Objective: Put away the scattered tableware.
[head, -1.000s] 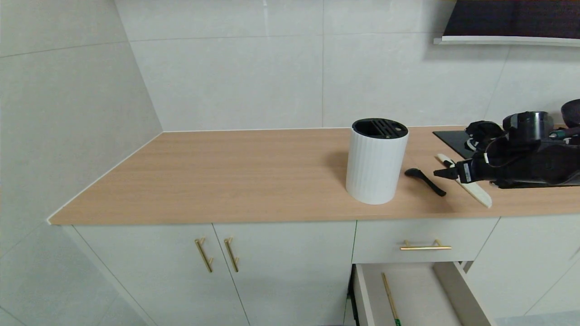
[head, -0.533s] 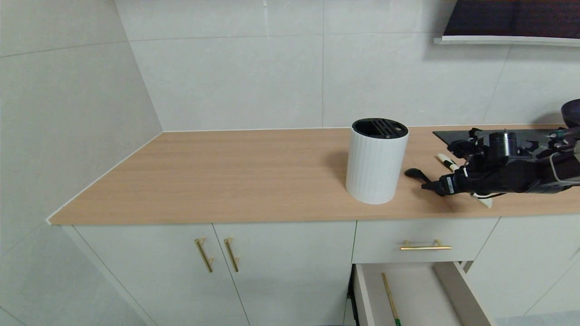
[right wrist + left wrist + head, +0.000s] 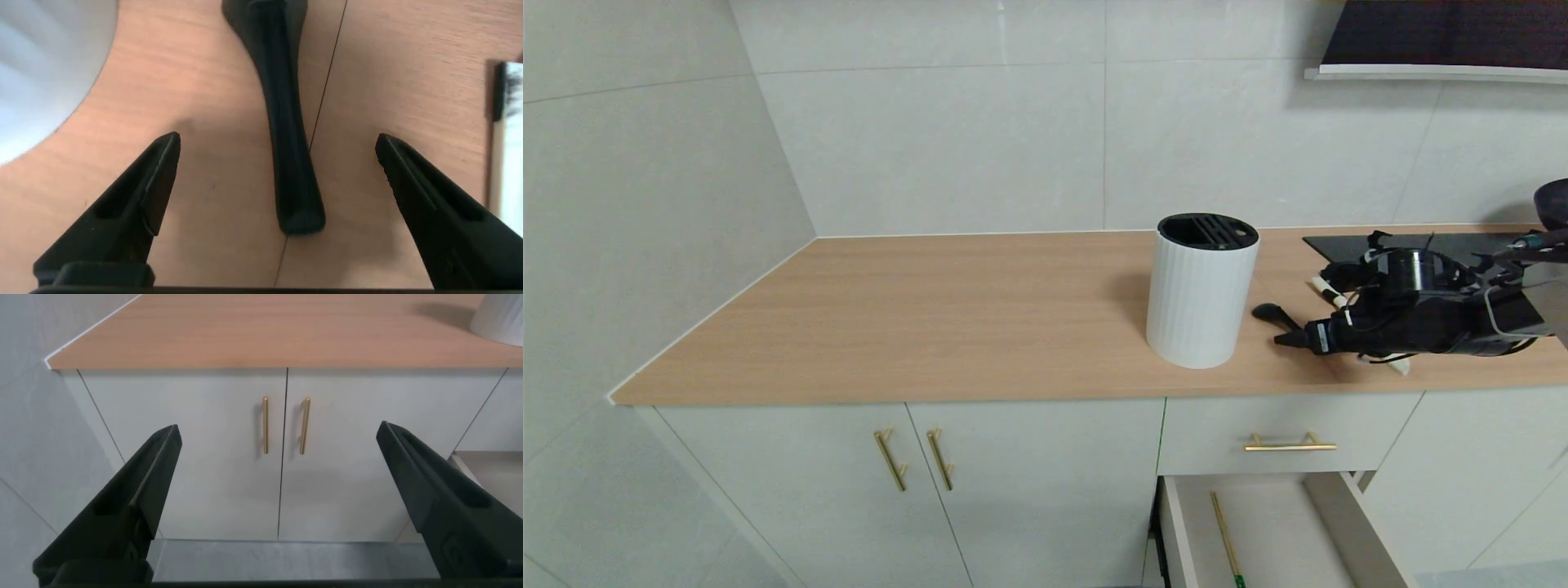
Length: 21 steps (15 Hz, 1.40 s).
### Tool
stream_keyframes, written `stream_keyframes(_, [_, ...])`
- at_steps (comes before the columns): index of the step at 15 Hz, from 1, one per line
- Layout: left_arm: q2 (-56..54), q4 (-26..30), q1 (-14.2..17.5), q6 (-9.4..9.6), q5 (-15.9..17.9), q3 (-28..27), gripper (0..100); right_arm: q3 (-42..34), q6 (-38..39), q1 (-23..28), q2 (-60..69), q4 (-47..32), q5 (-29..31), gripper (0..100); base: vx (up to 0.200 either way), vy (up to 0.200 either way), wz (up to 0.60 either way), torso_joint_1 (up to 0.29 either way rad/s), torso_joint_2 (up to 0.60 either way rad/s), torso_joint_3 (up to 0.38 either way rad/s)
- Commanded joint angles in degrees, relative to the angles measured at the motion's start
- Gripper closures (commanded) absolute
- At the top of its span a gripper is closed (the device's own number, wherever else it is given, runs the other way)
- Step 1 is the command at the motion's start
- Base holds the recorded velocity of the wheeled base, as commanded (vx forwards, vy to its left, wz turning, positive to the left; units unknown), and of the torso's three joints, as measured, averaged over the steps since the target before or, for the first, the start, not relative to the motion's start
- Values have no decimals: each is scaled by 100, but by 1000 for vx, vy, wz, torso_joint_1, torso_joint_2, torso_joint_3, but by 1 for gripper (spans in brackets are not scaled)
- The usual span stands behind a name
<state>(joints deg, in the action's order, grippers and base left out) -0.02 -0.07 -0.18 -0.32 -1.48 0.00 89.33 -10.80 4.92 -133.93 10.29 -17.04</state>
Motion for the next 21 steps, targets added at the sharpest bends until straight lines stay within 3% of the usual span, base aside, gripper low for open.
stream_keyframes(1, [2, -1, 1, -3, -2, 0, 0, 93, 17, 0, -107, 8, -1, 0, 0, 0, 0, 0, 0, 0])
stream_keyframes(2, [2, -1, 1, -3, -2, 0, 0, 93, 17, 0, -116, 8, 8, 100, 0, 0, 0, 0, 0, 0])
stream_keyframes(13, [2, -1, 1, -3, -2, 0, 0, -144, 280, -88, 253, -80, 122, 100, 0, 0, 0, 0, 0, 0])
stream_keyframes(18, [2, -1, 1, -3, -2, 0, 0, -2007, 1291, -246, 2608, -800, 412, 100, 0, 0, 0, 0, 0, 0])
stream_keyframes(21, [2, -1, 1, -3, -2, 0, 0, -3590, 1704, -528, 3707, -792, 1159, 100, 0, 0, 0, 0, 0, 0])
